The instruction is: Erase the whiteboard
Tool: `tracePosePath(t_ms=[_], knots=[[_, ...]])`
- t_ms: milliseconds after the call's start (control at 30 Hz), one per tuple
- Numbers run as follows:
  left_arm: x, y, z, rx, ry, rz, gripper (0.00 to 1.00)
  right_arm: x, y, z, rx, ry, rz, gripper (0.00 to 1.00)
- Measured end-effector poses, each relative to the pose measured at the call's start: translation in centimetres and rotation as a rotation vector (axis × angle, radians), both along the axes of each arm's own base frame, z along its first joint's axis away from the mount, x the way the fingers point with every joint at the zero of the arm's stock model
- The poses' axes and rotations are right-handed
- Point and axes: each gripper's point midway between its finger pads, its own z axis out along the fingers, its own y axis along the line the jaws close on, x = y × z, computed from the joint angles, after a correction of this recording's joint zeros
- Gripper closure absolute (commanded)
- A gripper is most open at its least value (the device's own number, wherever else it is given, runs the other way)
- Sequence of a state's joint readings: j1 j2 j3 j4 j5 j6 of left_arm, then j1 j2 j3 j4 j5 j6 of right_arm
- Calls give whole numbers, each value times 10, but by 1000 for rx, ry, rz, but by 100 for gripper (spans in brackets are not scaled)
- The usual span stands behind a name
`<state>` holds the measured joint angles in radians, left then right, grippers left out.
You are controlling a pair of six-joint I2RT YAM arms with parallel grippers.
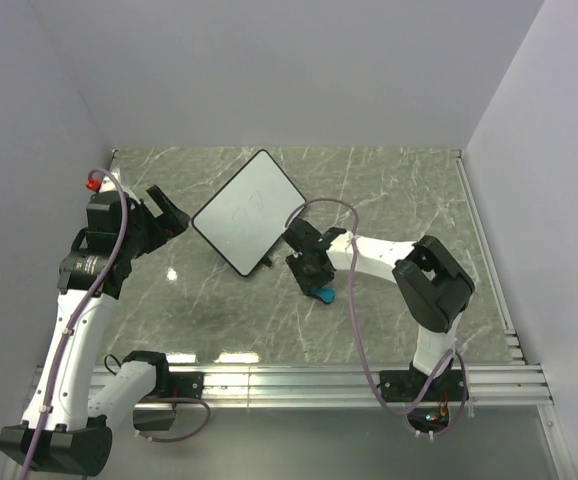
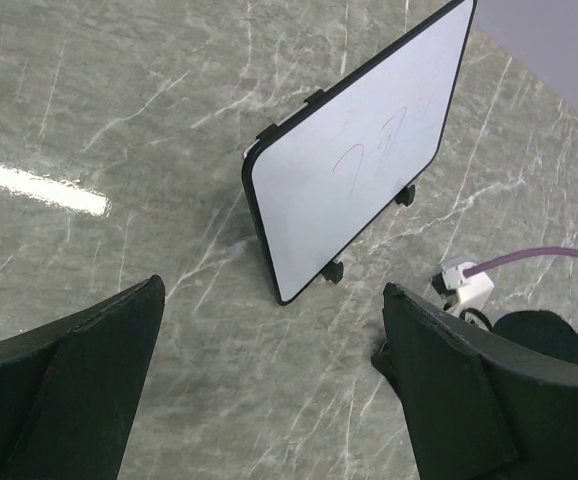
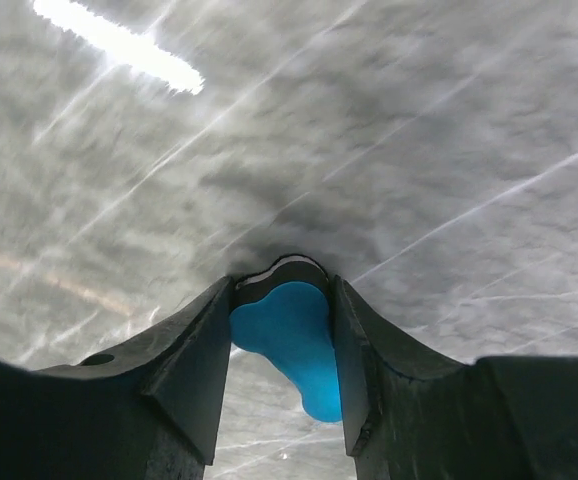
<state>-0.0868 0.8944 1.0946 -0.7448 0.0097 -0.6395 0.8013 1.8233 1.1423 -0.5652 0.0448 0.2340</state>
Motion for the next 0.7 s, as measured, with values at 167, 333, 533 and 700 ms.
tracePosePath(t_ms=[167,333,533,700], knots=[[0,1,0,4,-1,6,4,25,-16,1,4,9,-136,100],[0,3,0,9,-1,13,4,50,-42,3,64,45,-370,67],[0,3,0,12,-1,11,4,70,-40,20,111,34,-480,22],[-4,5,0,25,-2,9,4,97,-24,52,176,-48,-486,22]])
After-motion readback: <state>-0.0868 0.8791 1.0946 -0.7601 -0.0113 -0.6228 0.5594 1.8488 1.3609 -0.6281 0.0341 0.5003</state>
